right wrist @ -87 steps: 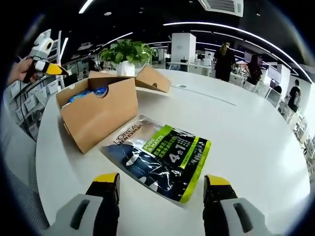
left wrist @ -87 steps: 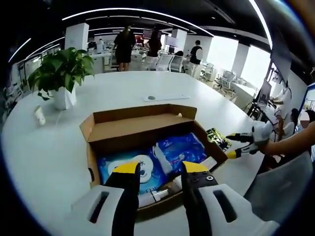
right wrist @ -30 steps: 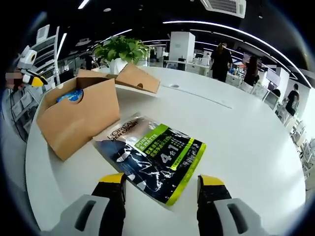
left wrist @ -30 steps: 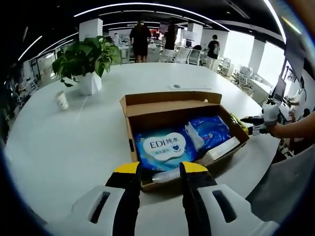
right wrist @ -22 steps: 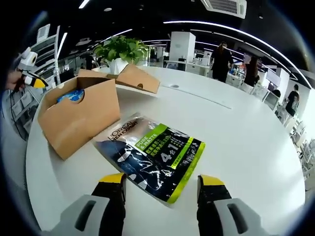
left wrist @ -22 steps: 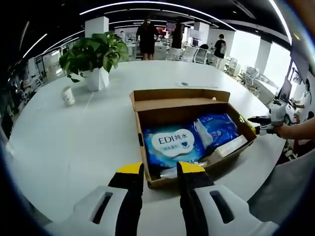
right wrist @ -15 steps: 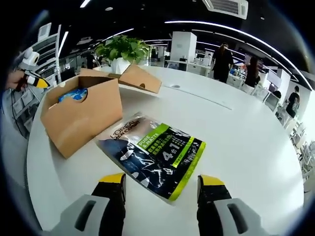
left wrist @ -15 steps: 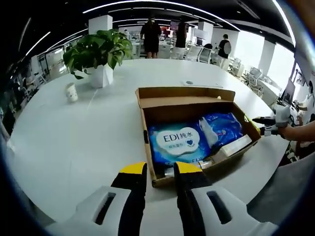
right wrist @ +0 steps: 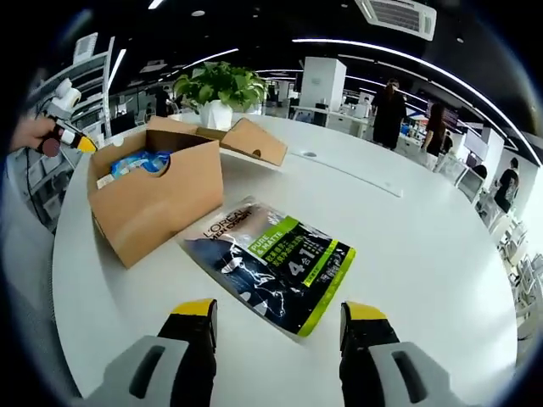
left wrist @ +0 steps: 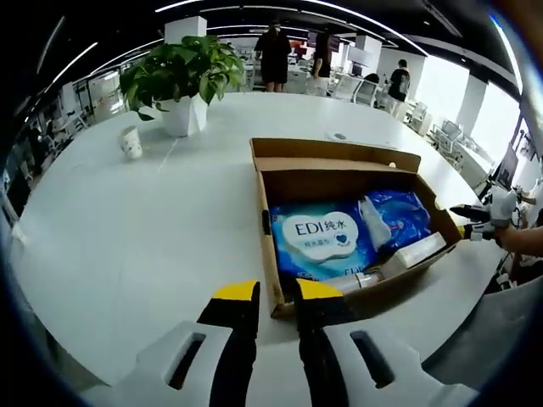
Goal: Operate the shoe box by opening the lid, removing the specified soft item, and placing it in the target area until the item is outside and the box remains undamaged.
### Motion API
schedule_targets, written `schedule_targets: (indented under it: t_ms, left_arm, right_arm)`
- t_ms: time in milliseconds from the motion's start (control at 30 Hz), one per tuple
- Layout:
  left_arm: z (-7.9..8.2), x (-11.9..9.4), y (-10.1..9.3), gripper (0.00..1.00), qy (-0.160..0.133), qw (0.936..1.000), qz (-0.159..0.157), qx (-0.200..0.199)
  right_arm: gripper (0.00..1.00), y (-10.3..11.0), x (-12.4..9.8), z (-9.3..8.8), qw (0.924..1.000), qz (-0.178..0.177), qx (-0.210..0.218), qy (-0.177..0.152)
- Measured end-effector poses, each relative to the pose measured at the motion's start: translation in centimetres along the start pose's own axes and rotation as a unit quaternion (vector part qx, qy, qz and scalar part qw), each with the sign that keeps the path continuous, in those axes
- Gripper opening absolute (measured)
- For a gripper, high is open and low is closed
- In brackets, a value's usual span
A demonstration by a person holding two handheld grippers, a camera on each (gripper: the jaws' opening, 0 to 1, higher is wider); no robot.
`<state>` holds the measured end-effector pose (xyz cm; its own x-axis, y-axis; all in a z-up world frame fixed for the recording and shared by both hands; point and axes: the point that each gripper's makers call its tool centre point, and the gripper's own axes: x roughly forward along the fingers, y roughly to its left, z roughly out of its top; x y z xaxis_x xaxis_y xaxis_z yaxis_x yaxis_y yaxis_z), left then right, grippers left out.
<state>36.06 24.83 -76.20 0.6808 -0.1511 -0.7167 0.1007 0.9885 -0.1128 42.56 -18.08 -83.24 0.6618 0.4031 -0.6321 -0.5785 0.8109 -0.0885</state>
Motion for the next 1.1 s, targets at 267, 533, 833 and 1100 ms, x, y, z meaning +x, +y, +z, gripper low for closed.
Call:
schedule_targets:
  t_ms: [267, 533, 833, 1100]
  left_arm:
    - [-0.6, 0.2, -0.1, 0.04, -0.008, 0.9995, 0.001, -0.03]
    - [-0.6, 0.3, -0.1, 0.03, -0.013, 0.9989, 0.002, -0.046]
    - [-0.6, 0.2, 0.0, 0.02, -0.014, 0.9973, 0.012, -0.071]
    - [-0.6, 0.2, -0.1, 0.02, -0.016, 0.9971, 0.018, -0.072]
  right_arm:
    - [0.56, 0.1, -1.1, 1.6, 0.9993, 0.008, -0.035, -0.013]
    - [0.56, 0.5, -1.9, 3.6, 0.9964, 0.024, -0.078, -0.023]
    - [0.54, 2.0, -2.4, 6.6, 0.9909, 0.051, -0.119, -0.036]
    - [0.5, 4.3, -2.3, 9.5, 0.9833, 0.076, -0.156, -0.055]
